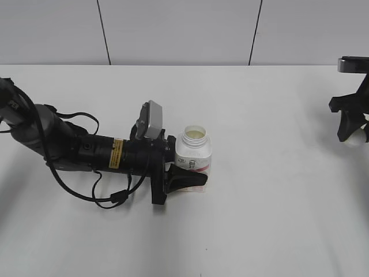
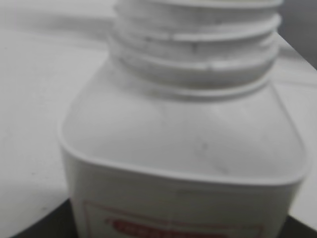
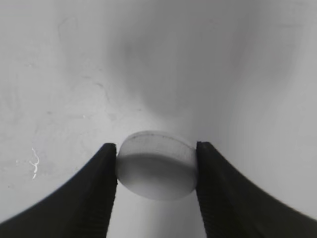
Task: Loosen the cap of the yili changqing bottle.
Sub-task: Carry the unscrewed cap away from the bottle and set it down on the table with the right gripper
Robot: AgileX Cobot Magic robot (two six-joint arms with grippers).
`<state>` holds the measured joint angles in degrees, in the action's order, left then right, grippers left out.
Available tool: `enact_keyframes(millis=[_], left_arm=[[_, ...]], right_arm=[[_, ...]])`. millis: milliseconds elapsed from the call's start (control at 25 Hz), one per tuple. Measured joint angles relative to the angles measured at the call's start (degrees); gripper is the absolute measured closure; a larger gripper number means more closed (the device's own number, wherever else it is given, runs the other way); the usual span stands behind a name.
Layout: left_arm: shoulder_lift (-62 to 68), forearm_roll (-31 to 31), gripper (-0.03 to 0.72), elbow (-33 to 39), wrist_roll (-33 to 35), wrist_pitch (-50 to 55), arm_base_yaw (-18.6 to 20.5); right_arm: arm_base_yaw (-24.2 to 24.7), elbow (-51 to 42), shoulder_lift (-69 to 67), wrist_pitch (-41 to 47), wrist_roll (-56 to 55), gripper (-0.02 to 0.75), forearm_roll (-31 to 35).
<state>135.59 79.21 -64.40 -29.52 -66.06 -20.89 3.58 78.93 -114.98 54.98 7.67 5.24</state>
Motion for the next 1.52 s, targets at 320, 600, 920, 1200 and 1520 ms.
enact_keyframes(millis=[320,600,920,1200,1520], left_arm=[[0.0,0.0,0.302,0.0,0.0,0.0,0.0],[0.0,0.0,0.302,0.0,0.0,0.0,0.0],[0.0,0.0,0.302,0.0,0.0,0.1,0.0],[0.0,0.0,0.302,0.0,0.0,0.2,0.0],[0.0,0.0,0.302,0.0,0.0,0.2,0.0]], right_arm=[[0.0,0.0,-2.3,0.7,0.0,0.351,4.0],[0.0,-0.2,-4.0,1.7,0.0,0.351,4.4],[0.0,-0.1,-4.4,2.7,-0.2,0.351,3.5],[0.0,0.0,-5.4,4.1,-0.4,0.351,2.6],[0.0,0.0,-6.4,4.6,-0.4,0.351,2.6]])
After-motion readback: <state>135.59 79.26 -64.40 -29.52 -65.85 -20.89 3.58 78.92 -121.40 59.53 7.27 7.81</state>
